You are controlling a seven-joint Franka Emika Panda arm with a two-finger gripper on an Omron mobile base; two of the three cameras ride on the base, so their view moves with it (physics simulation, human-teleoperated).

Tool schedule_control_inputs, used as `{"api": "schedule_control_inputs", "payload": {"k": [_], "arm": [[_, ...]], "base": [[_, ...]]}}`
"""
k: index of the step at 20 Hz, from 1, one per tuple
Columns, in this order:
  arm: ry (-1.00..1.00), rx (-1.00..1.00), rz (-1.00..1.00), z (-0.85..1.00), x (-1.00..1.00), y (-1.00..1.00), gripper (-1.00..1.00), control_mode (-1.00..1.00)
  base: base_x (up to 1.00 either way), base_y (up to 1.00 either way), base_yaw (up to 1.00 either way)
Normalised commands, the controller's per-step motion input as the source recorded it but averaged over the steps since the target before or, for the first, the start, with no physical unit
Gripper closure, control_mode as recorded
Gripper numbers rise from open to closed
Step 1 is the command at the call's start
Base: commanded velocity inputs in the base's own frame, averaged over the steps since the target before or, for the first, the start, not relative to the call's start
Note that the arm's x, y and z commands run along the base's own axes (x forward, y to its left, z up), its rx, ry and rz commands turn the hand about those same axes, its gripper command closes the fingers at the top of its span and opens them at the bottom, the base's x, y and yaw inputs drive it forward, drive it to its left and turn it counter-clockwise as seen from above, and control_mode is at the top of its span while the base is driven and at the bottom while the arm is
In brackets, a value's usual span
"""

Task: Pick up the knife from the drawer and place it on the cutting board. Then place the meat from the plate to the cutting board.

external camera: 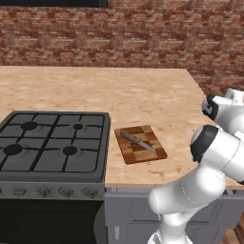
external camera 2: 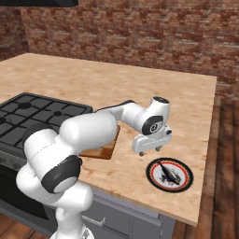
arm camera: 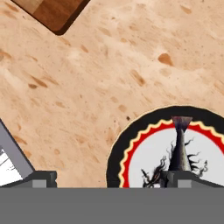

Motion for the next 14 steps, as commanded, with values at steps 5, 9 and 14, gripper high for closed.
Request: {"api": "schedule_control_inputs", "payload": {"k": [5,9,14], "arm": [[0.00,-0.03,-0.14,0.00,-0.11,0.00,-1.00,-1.00],[0.00,-0.03,-0.25,0.00,-0.03,0.20,-1.00,-1.00],[0.00,-0.03,-0.16,0.00,0.02,0.53,-1.00,-1.00]], "base": [[0.00,0.00,0.00],[0.00,0.00,0.00],[0.00,0.00,0.00]]}}
